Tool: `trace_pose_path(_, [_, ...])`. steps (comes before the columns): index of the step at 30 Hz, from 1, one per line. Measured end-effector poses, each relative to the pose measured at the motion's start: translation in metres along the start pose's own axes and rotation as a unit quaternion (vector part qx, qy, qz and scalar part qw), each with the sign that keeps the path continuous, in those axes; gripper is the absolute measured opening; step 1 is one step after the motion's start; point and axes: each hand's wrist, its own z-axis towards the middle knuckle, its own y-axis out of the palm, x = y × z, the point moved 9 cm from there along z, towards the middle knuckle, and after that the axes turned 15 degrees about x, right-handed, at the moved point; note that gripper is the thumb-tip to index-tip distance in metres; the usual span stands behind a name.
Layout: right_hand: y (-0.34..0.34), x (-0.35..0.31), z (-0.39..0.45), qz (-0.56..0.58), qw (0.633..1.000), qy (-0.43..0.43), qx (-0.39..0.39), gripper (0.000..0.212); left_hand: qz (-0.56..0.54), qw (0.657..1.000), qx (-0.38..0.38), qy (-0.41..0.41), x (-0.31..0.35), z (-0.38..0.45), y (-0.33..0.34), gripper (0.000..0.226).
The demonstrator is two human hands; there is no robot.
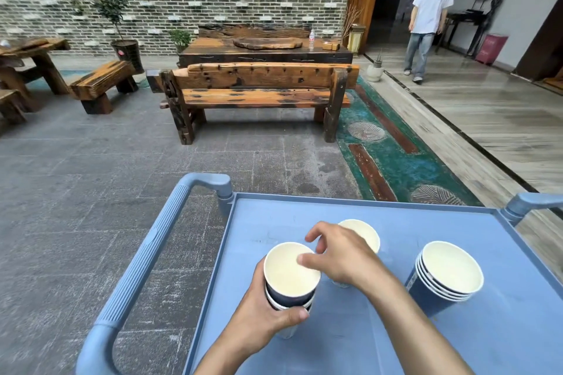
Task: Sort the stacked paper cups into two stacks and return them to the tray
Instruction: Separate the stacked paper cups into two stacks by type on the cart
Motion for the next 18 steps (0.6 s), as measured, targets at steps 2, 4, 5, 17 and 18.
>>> trace_pose_path(2, [0.006, -0.006, -0.003, -0.015, 1.0, -0.009, 0.005, 0.025, 0.008, 1.0, -0.008, 0.003, -0.004, 0.0, 0.0, 0.104])
trace_pose_path(4, [0.003, -0.01, -0.002, -0.039, 0.999, -0.023, 0.028, 0.019, 0.015, 1.0, -0.009, 0.008, -0.009, 0.0, -0.001, 0.102])
trace_pose_path(5, [0.0, -0.012, -0.001, -0.047, 0.998, -0.029, 0.039, 0.017, 0.019, 1.0, -0.008, 0.012, -0.011, 0.001, -0.002, 0.102])
trace_pose_path(17, [-0.224, 0.048, -0.037, 0.15, 0.924, 0.02, 0.352, 0.011, 0.065, 0.996, 0.04, 0.05, -0.021, 0.006, -0.003, 0.101])
trace_pose_path(18, [-0.24, 0.066, -0.048, 0.153, 0.909, 0.045, 0.385, 0.013, 0.069, 0.995, 0.041, 0.055, -0.021, 0.007, -0.001, 0.101])
